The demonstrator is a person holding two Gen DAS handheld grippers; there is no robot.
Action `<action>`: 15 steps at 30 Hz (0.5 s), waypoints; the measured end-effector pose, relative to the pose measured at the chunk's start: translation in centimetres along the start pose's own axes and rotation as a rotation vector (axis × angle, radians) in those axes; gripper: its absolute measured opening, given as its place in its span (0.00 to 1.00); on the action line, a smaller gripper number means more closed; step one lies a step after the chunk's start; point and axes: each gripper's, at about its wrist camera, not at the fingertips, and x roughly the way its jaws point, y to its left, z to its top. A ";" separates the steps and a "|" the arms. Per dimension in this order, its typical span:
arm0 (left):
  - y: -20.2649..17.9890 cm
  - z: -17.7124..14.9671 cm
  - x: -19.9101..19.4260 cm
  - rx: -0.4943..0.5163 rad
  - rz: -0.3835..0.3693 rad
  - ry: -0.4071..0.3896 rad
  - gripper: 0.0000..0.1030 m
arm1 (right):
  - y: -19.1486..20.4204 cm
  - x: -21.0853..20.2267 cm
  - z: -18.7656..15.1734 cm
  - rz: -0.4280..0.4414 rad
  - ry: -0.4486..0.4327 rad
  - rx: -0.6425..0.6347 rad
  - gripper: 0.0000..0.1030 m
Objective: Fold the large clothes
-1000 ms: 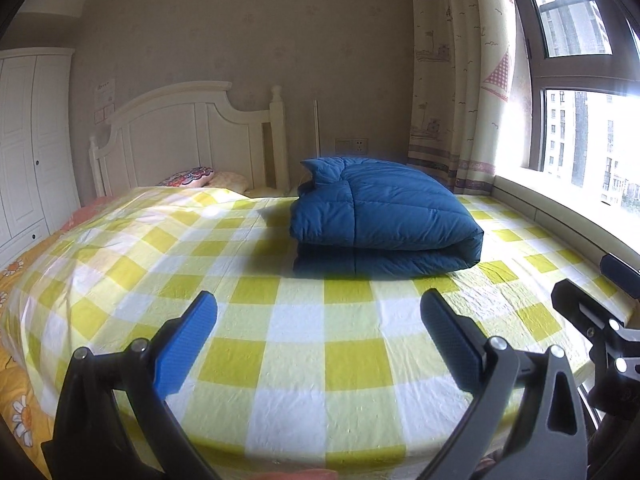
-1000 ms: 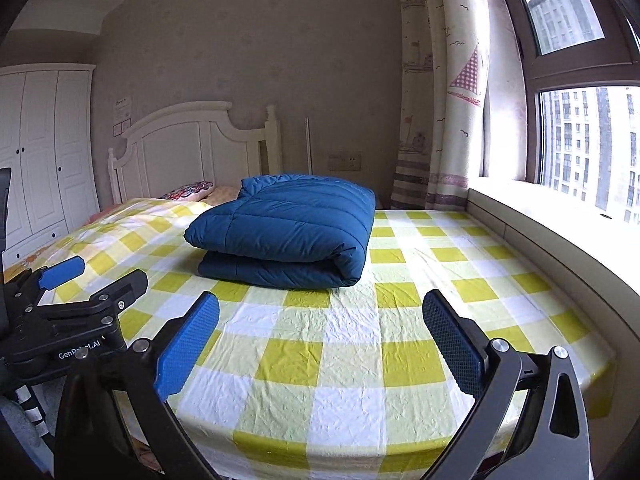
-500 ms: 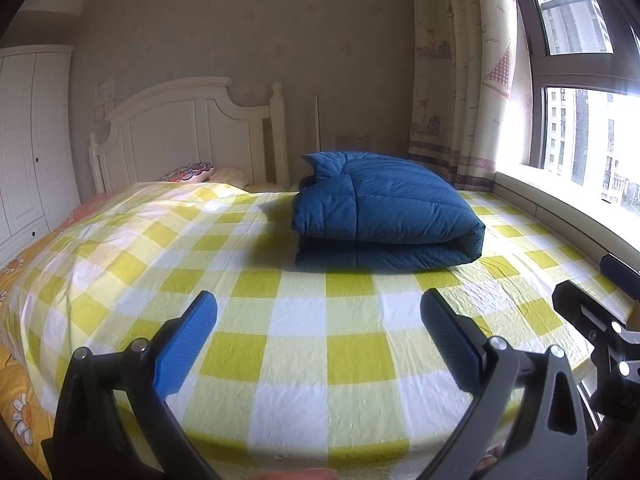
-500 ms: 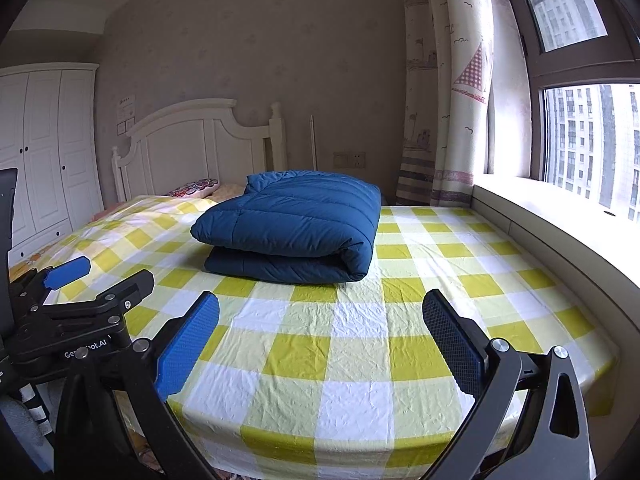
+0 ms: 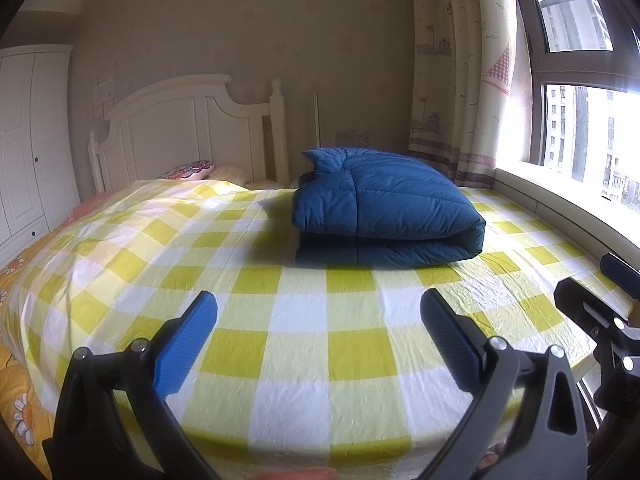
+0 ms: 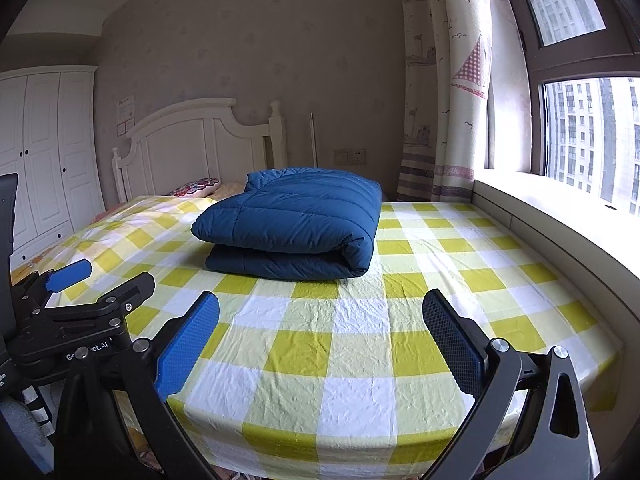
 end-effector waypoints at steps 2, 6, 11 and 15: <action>0.0 0.0 0.0 0.002 -0.001 0.001 0.98 | 0.0 0.0 0.0 0.000 0.000 0.001 0.95; 0.1 -0.1 0.0 0.003 -0.001 0.003 0.98 | 0.0 0.0 0.0 0.001 0.000 0.002 0.95; 0.1 -0.4 0.0 0.003 -0.001 0.004 0.98 | 0.1 0.1 0.0 0.002 0.004 0.005 0.95; 0.2 -0.4 0.0 0.002 -0.001 0.004 0.98 | 0.0 0.1 0.0 0.001 0.004 0.007 0.95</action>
